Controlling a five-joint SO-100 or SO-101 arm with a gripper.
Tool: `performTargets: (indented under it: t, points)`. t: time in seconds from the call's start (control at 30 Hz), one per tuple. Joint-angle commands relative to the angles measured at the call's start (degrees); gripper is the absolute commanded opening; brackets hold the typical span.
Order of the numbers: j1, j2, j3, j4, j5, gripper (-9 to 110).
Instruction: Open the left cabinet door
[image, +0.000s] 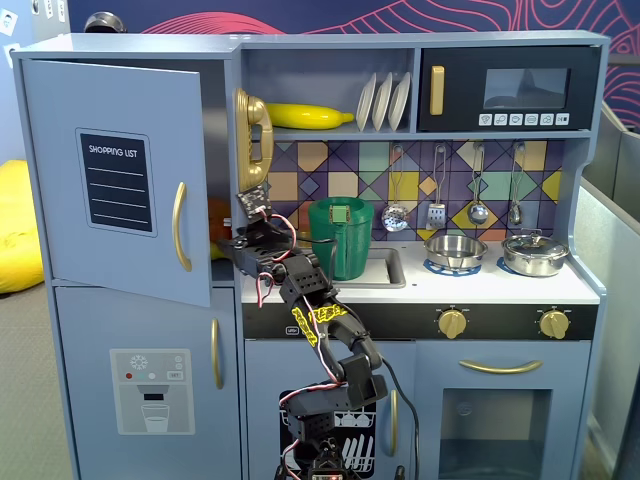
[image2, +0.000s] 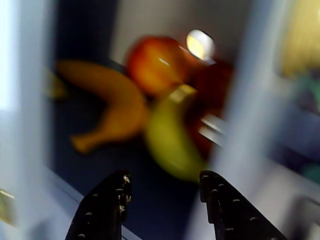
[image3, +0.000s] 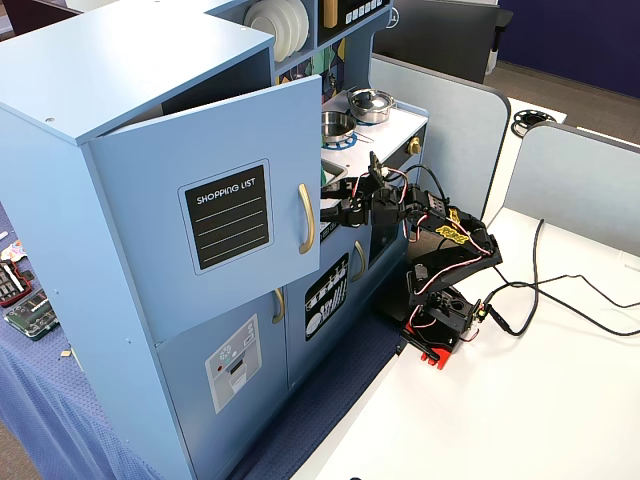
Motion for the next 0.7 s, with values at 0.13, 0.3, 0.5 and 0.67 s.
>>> performTargets:
  t: [0.13,0.3,0.5,0.67]
  points:
    - [-10.7,-0.5,0.2,-7.4,1.1,12]
    - [-13.8,1.0,1.2,-8.5,4.7,22]
    - [-21.7,4.4,2.6,-8.8,5.5,23]
    - [-29.7,6.9,4.4,-9.2,2.2,22]
